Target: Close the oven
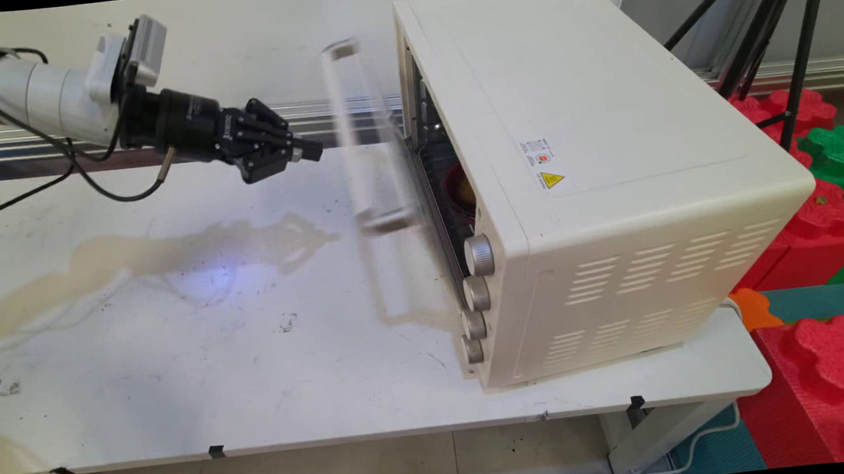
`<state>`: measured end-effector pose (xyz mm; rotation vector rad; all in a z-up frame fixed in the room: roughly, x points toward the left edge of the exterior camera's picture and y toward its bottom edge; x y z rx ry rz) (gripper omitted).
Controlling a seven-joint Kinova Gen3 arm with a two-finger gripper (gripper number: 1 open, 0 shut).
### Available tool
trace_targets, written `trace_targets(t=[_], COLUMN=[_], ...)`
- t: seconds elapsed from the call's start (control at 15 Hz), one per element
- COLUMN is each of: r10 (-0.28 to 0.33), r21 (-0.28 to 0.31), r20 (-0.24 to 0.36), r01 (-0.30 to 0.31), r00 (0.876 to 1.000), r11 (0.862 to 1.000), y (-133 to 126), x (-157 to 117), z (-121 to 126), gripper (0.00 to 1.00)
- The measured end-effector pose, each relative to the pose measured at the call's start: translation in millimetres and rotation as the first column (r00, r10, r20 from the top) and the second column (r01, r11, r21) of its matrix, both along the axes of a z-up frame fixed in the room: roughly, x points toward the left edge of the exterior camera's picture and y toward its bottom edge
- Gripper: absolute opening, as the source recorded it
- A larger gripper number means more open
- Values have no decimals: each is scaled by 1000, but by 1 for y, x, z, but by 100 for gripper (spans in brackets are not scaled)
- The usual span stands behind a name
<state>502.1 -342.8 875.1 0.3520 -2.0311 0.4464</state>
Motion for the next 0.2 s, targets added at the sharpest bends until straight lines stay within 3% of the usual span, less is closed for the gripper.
trace_targets(t=[0.2], r10=[-10], r21=[-13], r20=[5], r01=[10], r00=[1000], r11=[1000], y=[-3], x=[-4], z=[7], gripper=[0])
